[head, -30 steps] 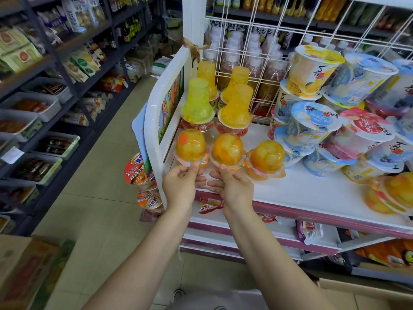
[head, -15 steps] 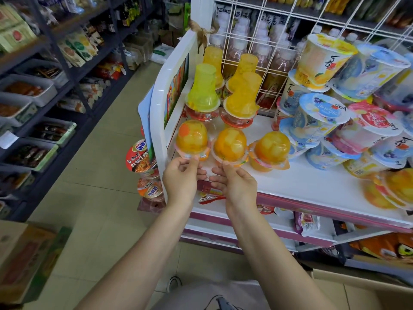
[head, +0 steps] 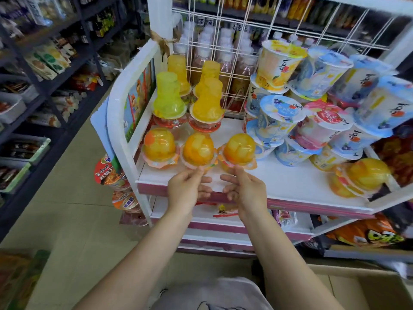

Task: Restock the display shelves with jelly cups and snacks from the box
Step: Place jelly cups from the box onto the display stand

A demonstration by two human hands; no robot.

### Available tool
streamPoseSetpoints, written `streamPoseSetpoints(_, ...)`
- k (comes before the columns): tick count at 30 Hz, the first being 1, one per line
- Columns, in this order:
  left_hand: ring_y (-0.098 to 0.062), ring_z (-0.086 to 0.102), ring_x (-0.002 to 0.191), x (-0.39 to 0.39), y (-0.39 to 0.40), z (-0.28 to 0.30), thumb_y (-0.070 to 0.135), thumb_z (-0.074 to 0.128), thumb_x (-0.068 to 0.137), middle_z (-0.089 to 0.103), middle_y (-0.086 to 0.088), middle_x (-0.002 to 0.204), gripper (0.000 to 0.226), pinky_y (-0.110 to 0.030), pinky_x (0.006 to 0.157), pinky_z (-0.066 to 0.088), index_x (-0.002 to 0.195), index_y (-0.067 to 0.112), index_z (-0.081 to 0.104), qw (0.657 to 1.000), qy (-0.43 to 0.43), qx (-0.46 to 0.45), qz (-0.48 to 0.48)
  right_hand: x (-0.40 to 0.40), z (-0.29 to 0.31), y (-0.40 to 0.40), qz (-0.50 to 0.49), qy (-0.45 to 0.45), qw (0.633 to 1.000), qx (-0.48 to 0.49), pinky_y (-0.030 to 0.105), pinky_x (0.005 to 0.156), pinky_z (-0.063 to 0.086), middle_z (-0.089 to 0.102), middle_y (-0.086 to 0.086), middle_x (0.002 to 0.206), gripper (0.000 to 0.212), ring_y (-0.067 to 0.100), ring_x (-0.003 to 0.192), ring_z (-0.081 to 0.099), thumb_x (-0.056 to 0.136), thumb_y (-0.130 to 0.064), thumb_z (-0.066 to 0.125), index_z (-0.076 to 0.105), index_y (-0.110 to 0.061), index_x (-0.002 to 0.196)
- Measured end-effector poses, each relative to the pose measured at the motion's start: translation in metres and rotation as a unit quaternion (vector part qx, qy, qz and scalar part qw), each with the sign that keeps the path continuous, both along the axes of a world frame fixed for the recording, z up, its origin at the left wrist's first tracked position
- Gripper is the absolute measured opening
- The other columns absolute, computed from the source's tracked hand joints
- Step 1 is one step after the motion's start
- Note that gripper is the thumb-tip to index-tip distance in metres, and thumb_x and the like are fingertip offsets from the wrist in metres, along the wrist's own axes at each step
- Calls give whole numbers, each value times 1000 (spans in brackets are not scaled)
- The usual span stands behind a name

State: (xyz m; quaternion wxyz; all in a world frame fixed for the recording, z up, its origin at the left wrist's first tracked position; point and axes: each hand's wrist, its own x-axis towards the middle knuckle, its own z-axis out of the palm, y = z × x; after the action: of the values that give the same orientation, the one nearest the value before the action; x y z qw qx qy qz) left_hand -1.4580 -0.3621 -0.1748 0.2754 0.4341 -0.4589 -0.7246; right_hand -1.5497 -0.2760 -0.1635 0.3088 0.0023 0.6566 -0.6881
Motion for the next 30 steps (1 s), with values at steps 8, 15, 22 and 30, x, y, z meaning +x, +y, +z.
streamPoseSetpoints(8, -16, 66, 51, -5, 1, -3, 18, 61, 99, 74, -6, 71, 20, -23, 47, 53, 85, 6, 69, 1000, -2, -13, 4, -2, -8, -13, 0, -18, 998, -55, 21, 39, 41, 72, 14, 78, 27, 15, 42, 55, 103, -21, 52, 67, -1, 94)
streamPoseSetpoints(15, -16, 65, 51, -5, 2, -5, 18, 61, 99, 74, -9, 74, 20, -23, 48, 54, 86, 5, 69, 1000, -5, -29, 4, 0, -11, -8, -19, -22, 997, -69, 21, 40, 43, 70, 16, 75, 26, 15, 43, 55, 102, -18, 54, 67, 4, 95)
streamPoseSetpoints(22, -15, 65, 52, -5, 2, -6, 18, 59, 100, 73, -12, 78, 21, -23, 48, 54, 91, 1, 68, 999, -8, -42, 1, 8, -10, 1, -23, -10, 997, -68, 22, 41, 45, 70, 11, 69, 25, 15, 45, 57, 103, -16, 52, 66, 2, 92)
streamPoseSetpoints(30, -18, 66, 52, -5, 1, -10, 20, 61, 99, 74, -11, 76, 22, -24, 48, 54, 90, 2, 69, 998, -17, -57, 3, 12, -11, 6, -16, -1, 998, -57, 22, 42, 46, 70, 11, 70, 26, 15, 45, 57, 103, -19, 53, 65, 2, 95)
